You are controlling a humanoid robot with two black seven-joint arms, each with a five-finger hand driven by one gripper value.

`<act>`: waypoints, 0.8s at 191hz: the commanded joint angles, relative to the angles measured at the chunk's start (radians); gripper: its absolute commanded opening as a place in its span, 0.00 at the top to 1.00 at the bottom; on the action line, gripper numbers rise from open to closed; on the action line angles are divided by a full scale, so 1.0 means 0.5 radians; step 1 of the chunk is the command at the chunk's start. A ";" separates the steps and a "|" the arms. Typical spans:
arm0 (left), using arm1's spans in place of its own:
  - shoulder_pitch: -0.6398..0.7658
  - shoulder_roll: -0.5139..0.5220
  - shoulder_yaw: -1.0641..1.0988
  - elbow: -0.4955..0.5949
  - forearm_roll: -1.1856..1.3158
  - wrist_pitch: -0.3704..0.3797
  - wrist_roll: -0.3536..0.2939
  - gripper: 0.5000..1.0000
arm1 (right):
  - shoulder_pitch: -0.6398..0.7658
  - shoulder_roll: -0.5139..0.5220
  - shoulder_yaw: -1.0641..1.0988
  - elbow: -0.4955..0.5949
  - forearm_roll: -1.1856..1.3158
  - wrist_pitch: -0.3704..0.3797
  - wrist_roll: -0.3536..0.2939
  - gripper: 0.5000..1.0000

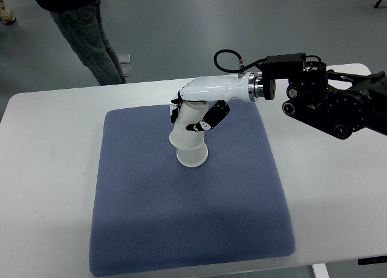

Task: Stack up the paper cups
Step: 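Lower the held cup down onto the cup on the mat, then open the right hand's fingers to release the stacked cup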

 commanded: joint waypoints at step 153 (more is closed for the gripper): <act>0.000 0.000 0.000 -0.001 0.000 0.000 0.000 0.00 | 0.045 -0.073 0.109 -0.054 0.055 0.023 0.001 0.18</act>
